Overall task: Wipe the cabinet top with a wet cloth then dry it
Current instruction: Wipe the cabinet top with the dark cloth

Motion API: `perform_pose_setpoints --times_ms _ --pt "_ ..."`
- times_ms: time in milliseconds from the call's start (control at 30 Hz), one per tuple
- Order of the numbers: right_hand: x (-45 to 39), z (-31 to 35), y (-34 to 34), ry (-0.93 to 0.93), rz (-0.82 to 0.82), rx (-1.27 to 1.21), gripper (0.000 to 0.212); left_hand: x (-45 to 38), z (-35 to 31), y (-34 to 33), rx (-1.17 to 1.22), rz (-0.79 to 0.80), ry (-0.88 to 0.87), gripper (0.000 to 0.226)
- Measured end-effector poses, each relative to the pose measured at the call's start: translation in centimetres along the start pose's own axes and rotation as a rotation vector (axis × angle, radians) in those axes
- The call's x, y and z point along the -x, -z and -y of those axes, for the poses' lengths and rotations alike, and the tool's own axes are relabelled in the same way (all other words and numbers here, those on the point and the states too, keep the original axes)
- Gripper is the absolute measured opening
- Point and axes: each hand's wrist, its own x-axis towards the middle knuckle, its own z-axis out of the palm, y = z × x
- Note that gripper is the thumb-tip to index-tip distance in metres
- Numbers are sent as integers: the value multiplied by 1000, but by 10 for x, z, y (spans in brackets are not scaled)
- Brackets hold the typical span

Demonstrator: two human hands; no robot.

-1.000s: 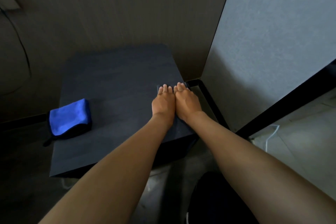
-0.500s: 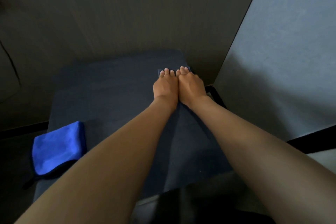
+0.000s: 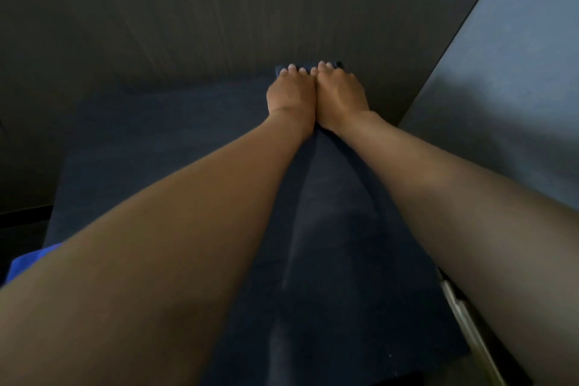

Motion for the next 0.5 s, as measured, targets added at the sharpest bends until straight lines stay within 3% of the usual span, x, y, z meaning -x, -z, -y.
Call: perform_pose_setpoints --times_ms 233,500 --pt "-19 -4 -8 19 -9 -9 26 -23 3 -10 -79 -21 -27 33" --pt "0 -2 -1 16 46 -27 32 5 -5 -2 31 14 52 38"
